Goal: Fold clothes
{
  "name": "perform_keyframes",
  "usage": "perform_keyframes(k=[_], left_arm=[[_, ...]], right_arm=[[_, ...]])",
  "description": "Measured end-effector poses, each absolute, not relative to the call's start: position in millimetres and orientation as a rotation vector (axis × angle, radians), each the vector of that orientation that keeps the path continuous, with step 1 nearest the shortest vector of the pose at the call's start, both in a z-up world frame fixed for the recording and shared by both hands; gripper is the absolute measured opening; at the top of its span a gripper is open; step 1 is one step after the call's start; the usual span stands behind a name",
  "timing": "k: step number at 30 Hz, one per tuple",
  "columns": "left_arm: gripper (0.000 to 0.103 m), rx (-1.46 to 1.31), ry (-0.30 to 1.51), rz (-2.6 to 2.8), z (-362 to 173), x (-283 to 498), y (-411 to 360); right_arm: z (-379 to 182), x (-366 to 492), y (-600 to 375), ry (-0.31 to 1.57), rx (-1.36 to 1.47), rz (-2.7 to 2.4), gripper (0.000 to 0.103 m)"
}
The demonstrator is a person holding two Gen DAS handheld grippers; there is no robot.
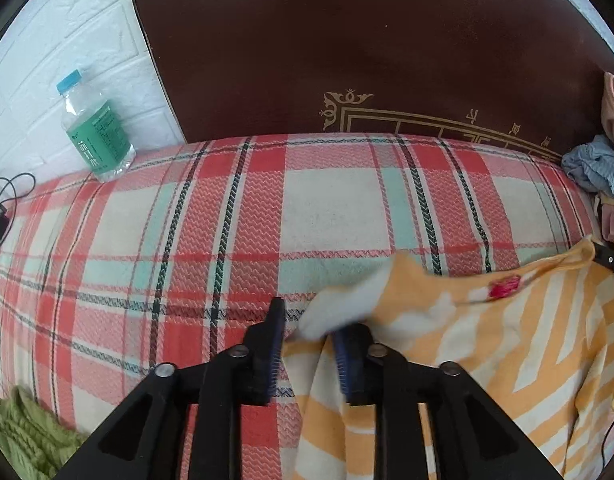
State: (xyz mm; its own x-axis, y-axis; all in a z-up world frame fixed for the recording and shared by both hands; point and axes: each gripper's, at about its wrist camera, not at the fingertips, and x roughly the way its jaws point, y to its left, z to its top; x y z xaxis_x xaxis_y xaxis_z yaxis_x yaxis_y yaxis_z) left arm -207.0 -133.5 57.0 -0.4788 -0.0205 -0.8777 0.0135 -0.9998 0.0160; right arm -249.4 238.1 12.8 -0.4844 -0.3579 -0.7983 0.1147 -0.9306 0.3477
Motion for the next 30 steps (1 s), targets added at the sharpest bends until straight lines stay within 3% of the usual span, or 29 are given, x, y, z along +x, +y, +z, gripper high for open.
perform_keyframes(k=[4, 7, 11, 21, 30], left_arm=[[0.056, 1.52, 0.017, -2.74, 69.6, -190.5, -141.4], [0.064, 1.484, 0.097, -2.793, 84.5, -167.7, -152.0], [0.07, 1.481, 0.168, -2.849, 96.2, -126.5, -162.0], [0.07, 1.568, 0.251, -2.911, 69.9, -6.1, -152.0], [0.072, 1.494, 0.487, -2.953, 58.8, 58.8, -157.4]], right_arm=[[17.0, -238.2, 242.0, -0.316, 1.391, -2.489, 0.046], [35.3, -213.3, 256.7, -0.325, 1.295, -2.486, 0.047], [53.2, -157.4, 273.3, -0.264, 1.229, -2.445, 0.057], [25.6, 33.1, 310.4, -0.277, 1.32, -2.388, 0.061], [-2.6, 118.6, 293.4, -0.217, 1.377, -2.428, 0.061]])
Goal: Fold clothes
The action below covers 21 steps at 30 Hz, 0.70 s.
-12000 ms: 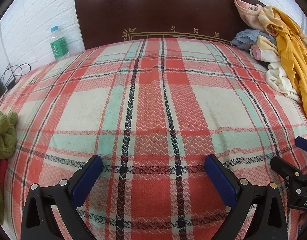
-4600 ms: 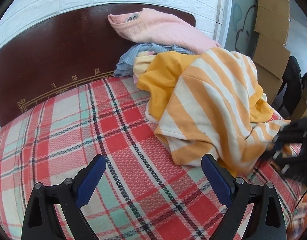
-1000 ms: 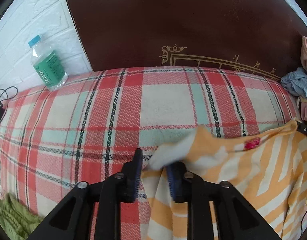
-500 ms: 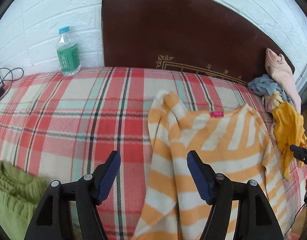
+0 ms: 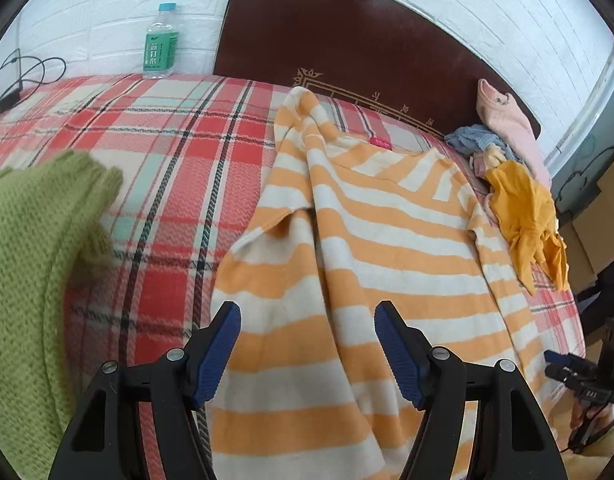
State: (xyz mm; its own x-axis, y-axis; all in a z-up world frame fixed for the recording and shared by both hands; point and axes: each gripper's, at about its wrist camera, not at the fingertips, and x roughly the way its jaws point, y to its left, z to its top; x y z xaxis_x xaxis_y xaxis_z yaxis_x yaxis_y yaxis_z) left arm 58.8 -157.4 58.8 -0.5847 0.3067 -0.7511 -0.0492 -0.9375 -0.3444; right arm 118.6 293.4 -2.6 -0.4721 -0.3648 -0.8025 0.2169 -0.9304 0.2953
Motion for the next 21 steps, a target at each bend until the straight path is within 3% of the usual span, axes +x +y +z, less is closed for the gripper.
perform_keyframes(k=[3, 4, 5, 6, 17, 21], left_arm=[[0.072, -1.297, -0.435, 2.594, 56.9, 69.1, -154.9], [0.072, -1.297, -0.437, 2.593, 56.4, 71.1, -154.3], [0.072, -1.297, -0.438, 2.592, 55.8, 73.1, -153.8], [0.072, -1.297, -0.439, 2.591, 55.3, 75.0, -153.3], [0.073, -1.339, -0.34, 2.696, 58.8, 101.4, -178.8], [0.076, -1.403, -0.361, 2.667, 43.7, 105.0, -189.6]], right_arm=[[-8.0, 130.2, 280.5, -0.175, 1.342, -2.402, 0.061], [-9.5, 130.6, 277.1, -0.164, 1.341, -2.406, 0.049], [-10.5, 129.5, 275.4, -0.162, 1.348, -2.404, 0.022], [-10.9, 126.6, 276.1, -0.174, 1.364, -2.398, 0.009], [62.7, 105.5, 327.0, -0.171, 1.189, -2.622, 0.006], [47.6, 90.4, 340.7, -0.045, 1.355, -2.678, 0.009]])
